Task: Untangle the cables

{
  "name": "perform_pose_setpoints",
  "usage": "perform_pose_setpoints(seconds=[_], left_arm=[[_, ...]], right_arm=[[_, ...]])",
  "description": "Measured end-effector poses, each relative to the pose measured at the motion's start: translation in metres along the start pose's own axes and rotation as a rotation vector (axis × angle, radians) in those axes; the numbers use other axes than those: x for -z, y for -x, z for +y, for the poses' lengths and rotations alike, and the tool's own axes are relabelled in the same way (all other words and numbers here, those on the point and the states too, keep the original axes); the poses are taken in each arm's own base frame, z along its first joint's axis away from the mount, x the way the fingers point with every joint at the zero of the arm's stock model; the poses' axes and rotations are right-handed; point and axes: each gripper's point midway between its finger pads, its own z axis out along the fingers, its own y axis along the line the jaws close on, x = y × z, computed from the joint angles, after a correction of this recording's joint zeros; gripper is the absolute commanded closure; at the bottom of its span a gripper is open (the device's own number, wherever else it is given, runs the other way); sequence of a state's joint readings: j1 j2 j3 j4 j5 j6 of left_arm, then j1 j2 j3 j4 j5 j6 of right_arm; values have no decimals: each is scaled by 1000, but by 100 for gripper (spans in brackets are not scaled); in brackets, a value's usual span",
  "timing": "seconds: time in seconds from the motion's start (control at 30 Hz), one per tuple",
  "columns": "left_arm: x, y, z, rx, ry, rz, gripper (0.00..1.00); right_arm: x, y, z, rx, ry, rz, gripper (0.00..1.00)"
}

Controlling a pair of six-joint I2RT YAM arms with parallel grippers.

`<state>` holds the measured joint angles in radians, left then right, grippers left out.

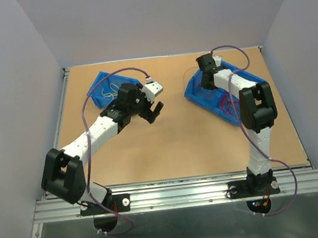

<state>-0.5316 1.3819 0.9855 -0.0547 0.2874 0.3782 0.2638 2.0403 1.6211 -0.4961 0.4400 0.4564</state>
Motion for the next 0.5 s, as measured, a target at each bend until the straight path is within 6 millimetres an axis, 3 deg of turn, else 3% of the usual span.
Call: perform_pose_setpoints(seconds=[0.03,0.13,0.23,0.33,0.37,0.4,0.5], left_arm=[[-9,7,6,13,9,-7,2],[-40,24,23,50,35,-6,3],[-81,36,37,100,46,-10,4],[-107,26,39,147,37,20,4],[-113,17,37,165,31,42,4],[-117,10,35,180,25,61,3],[-121,8,32,204,9,74,3]], right_arm=[[-16,-16,1,24,-15,39,99],[-37,-39,2,64,-38,88,97],[-36,-33,7,69,-26,75,87],[-31,-30,6,76,-24,72,79],[-27,-28,5,76,-21,68,76],[-23,-24,4,74,-17,61,66],[6,4,6,50,25,3,56]])
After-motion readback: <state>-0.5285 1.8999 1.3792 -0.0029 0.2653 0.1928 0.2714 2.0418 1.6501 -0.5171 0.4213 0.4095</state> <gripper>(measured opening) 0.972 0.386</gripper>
